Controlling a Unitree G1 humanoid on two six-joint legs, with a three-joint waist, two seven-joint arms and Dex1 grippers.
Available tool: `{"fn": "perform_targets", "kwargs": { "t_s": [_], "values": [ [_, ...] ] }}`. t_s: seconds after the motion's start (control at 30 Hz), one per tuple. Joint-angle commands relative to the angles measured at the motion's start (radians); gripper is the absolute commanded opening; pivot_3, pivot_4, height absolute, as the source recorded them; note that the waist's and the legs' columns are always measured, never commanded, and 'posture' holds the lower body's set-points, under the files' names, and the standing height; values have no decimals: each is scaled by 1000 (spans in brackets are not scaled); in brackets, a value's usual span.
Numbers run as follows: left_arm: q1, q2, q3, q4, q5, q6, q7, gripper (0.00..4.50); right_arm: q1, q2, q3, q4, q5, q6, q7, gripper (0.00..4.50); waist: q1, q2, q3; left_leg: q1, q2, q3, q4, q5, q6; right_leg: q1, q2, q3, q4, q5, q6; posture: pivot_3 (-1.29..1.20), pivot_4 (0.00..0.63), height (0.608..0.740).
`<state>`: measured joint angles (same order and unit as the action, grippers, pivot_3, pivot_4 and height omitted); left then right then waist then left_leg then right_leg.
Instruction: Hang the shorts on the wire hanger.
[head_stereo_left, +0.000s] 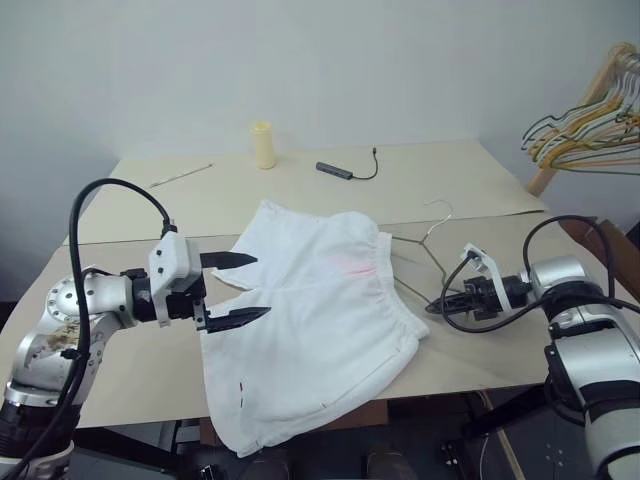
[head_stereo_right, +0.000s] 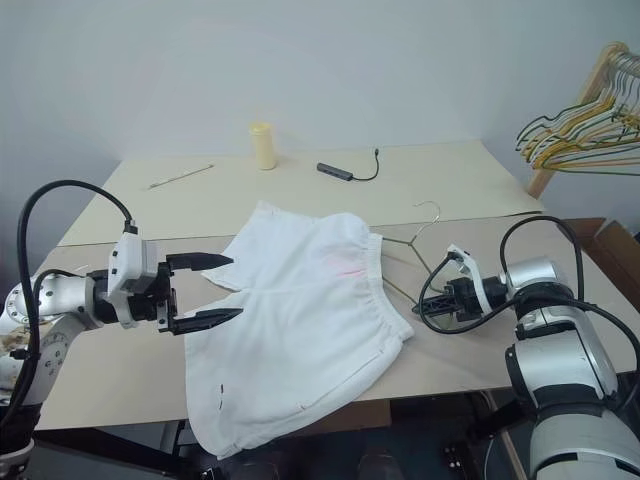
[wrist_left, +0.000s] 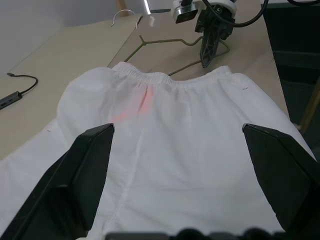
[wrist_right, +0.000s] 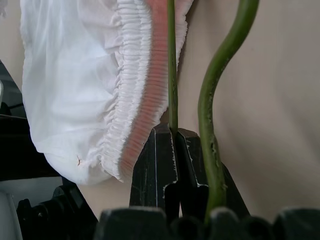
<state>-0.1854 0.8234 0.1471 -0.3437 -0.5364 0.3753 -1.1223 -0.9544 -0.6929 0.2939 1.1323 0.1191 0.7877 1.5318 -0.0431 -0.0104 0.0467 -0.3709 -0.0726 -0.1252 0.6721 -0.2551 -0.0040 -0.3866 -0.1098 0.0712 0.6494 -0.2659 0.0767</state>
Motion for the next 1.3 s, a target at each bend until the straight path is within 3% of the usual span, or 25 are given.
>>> {"fn": "perform_targets", "kwargs": {
  "t_s": [0.03, 0.27, 0.47, 0.6, 0.83, 1.0, 1.3],
  "values": [
    [-16, 12, 6, -23, -4, -9, 0, 4447, -24, 4, -47, 9, -7, -26, -8, 0, 0, 0, 0, 0, 0, 0, 0, 0, 0, 0, 0, 0, 0, 0, 0, 35, 0, 740],
    [-19, 16, 7, -20, -5, -9, -4, 4447, -28, 20, -112, -99, -1, -68, -73, 0, -2, 0, 0, 0, 0, 0, 0, 0, 0, 0, 0, 0, 0, 0, 0, 27, 2, 740],
    [-44, 42, 12, 18, -3, -16, -36, 4447, 61, 0, -119, -601, -16, -89, -211, 0, -3, 0, 0, 0, 0, 0, -2, 0, 0, -2, 0, 1, 0, 0, 0, -8, 3, 740],
    [-104, 66, 18, 89, 23, -50, -60, 4447, 155, -37, -150, -937, -55, -221, -341, 0, 2, 0, 0, 0, 1, 0, -3, 0, 0, -2, 0, 0, -1, 0, 0, -24, 1, 740],
    [-303, 149, 29, 318, 86, -176, -146, 4447, 255, -83, -170, -1296, -44, -310, -401, 0, -4, 0, 0, -2, 1, 0, -3, 0, -1, -3, 0, 0, -2, 0, 0, -54, 0, 740],
    [-462, 193, -30, 451, 116, -268, -295, 4447, 273, -99, -119, -1407, -82, -292, -424, 0, -21, 0, 0, -1, 1, 0, -3, 0, -1, -2, 0, 0, -2, 0, 1, -87, 0, 740],
    [-753, 73, -234, 722, 257, -425, -470, 4447, 247, -112, -49, -1451, -117, -284, -422, 0, -36, -1, 0, -2, 0, 0, -2, 0, 0, -1, 0, -1, -1, 0, 1, -111, 0, 740]
  ]
}}
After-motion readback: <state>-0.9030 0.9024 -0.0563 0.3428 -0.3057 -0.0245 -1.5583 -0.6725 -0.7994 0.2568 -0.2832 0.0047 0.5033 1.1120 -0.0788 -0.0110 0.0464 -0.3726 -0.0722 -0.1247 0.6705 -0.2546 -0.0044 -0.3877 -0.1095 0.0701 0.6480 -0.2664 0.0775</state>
